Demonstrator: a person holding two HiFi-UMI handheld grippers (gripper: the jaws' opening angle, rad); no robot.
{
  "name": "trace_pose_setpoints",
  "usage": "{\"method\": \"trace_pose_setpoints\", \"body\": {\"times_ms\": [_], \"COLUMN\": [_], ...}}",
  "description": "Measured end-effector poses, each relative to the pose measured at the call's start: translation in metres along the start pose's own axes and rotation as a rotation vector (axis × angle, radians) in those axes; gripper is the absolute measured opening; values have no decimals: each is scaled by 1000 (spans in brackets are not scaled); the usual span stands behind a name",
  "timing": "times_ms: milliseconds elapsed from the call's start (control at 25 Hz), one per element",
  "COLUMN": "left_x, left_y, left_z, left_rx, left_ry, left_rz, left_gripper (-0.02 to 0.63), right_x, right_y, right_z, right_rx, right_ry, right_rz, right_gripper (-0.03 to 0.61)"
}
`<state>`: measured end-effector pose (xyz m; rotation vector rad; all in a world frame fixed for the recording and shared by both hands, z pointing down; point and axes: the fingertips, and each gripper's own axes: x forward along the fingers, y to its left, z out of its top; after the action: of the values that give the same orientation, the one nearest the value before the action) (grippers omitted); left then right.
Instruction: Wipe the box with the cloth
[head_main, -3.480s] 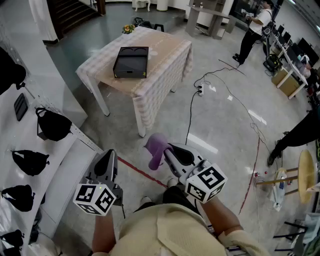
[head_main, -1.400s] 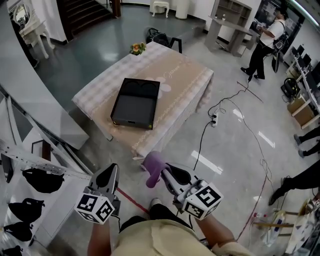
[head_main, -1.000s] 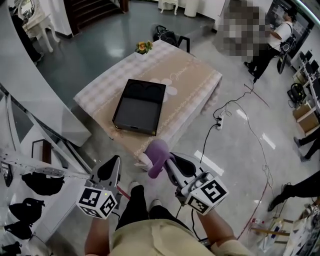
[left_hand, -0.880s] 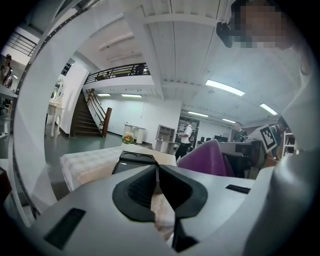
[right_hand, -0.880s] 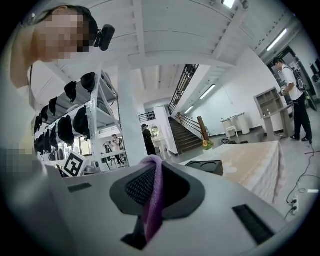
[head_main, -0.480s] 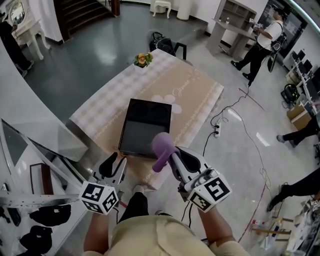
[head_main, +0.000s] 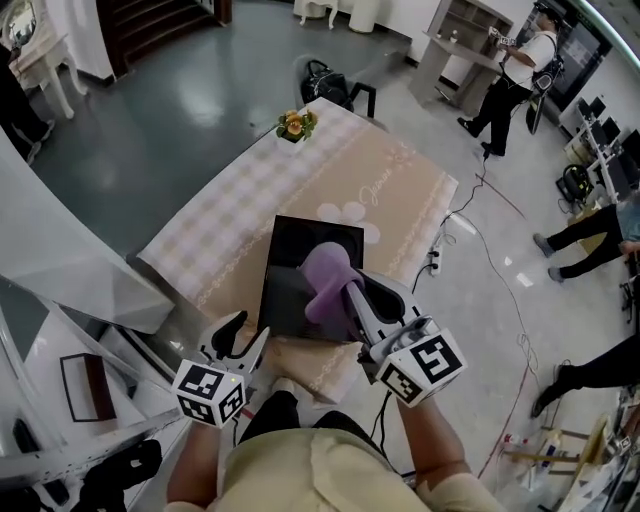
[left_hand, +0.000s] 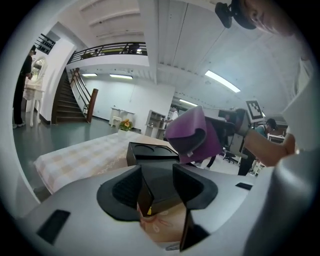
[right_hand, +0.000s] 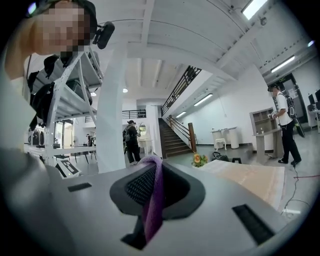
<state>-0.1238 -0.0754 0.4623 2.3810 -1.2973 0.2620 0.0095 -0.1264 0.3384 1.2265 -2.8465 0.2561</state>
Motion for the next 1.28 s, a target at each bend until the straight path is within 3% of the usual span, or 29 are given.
{"method": "trace_pose_setpoints", "body": {"times_ms": [280, 600, 800, 1280], "left_x": [15, 23, 22, 24], "left_y": [9, 5, 7, 3], "left_z": [-29, -34, -39, -40], "left_rx": [-35, -72, -115, -151], "left_ry": [94, 98, 80, 56], "left_rz": [-38, 2, 42, 82], "left_gripper": [199, 199, 199, 199], "right_x": [38, 76, 101, 141], "right_y": [-13, -25, -14, -1], "right_z": [4, -4, -16, -116], "right_rx": [-75, -223, -373, -542], "right_ry": [22, 93, 120, 380], "right_rz": [-9, 17, 64, 229], "right_gripper": [47, 48, 48, 48]}}
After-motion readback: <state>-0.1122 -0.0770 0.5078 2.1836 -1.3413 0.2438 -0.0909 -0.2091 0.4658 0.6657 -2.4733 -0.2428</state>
